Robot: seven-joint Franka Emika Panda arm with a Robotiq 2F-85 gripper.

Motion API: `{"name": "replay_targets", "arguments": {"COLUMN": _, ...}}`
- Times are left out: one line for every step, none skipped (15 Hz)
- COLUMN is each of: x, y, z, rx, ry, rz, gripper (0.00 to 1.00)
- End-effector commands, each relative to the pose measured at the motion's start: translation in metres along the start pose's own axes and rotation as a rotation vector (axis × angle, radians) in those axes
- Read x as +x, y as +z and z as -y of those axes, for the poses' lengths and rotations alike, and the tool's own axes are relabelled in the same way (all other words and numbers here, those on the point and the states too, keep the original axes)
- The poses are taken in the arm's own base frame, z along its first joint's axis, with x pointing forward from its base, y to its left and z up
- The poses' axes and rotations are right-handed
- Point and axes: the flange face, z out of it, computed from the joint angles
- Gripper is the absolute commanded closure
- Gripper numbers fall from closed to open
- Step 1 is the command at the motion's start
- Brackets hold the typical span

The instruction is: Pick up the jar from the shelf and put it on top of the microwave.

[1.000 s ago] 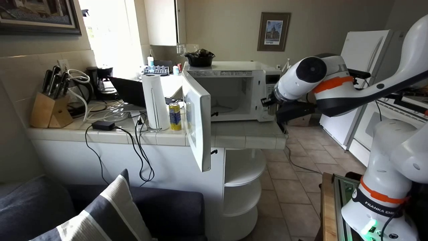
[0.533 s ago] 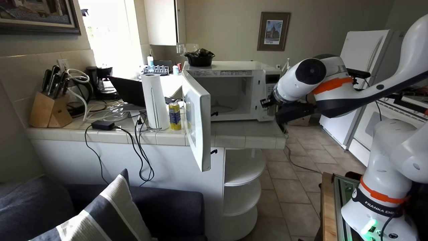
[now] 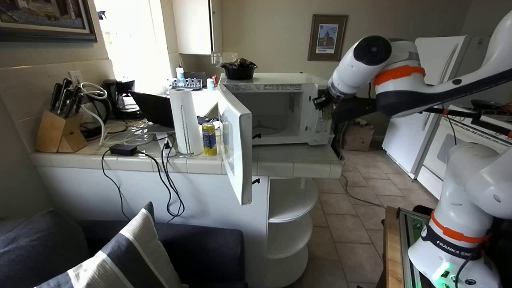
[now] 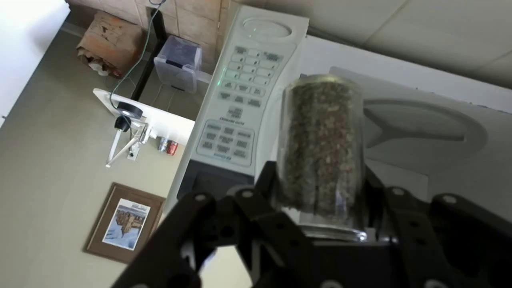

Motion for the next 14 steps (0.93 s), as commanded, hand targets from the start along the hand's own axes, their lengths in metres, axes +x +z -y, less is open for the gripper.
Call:
{"name": "replay_targets", "arguments": {"x": 0.058, "y": -0.011, "z": -0.03, "rx": 0.012, "ry": -0.011, "rz": 0.01, "gripper": 0.77}}
{"name": "replay_targets", "arguments": {"x": 0.075, "y": -0.012, "z": -0.04, "rx": 0.017, "ry": -0.008, "rz": 0.007, "gripper": 0.77}}
{"name": "replay_targets", "arguments": {"x": 0.093, "y": -0.011, "z": -0.05, "rx": 0.024, "ry": -0.006, "rz": 0.008, "gripper": 0.77}}
{"name": "replay_targets", "arguments": {"x": 0.108, "y": -0.008, "z": -0.058, "rx": 0.022, "ry": 0.003, "rz": 0.01, "gripper": 0.77}}
{"name": "replay_targets", "arguments": {"x": 0.123, "y": -0.006, "z": -0.067, "rx": 0.026, "ry": 0.003, "rz": 0.0, "gripper": 0.77}}
{"name": "replay_targets", "arguments": {"x": 0.136, "y": -0.004, "z": -0.074, "rx": 0.033, "ry": 0.004, "rz": -0.011, "gripper": 0.77}}
{"name": "replay_targets", "arguments": {"x": 0.149, "y": -0.001, "z": -0.079, "rx": 0.049, "ry": 0.005, "rz": -0.023, "gripper": 0.77}}
{"name": "replay_targets", "arguments": {"x": 0.159, "y": 0.002, "z": -0.083, "rx": 0.057, "ry": 0.014, "rz": -0.03, "gripper": 0.77}}
{"name": "replay_targets", "arguments": {"x": 0.169, "y": 0.007, "z": -0.084, "rx": 0.08, "ry": 0.019, "rz": -0.035, "gripper": 0.77}}
{"name": "replay_targets", "arguments": {"x": 0.179, "y": 0.011, "z": -0.085, "rx": 0.104, "ry": 0.028, "rz": -0.043, "gripper": 0.77}}
{"name": "replay_targets", "arguments": {"x": 0.186, "y": 0.016, "z": -0.085, "rx": 0.129, "ry": 0.034, "rz": -0.043, "gripper": 0.77}}
{"name": "replay_targets", "arguments": {"x": 0.194, "y": 0.022, "z": -0.083, "rx": 0.159, "ry": 0.042, "rz": -0.038, "gripper": 0.77}}
{"name": "replay_targets", "arguments": {"x": 0.2, "y": 0.028, "z": -0.081, "rx": 0.181, "ry": 0.047, "rz": -0.03, "gripper": 0.77}}
{"name": "replay_targets", "arguments": {"x": 0.206, "y": 0.035, "z": -0.078, "rx": 0.199, "ry": 0.055, "rz": -0.016, "gripper": 0.77}}
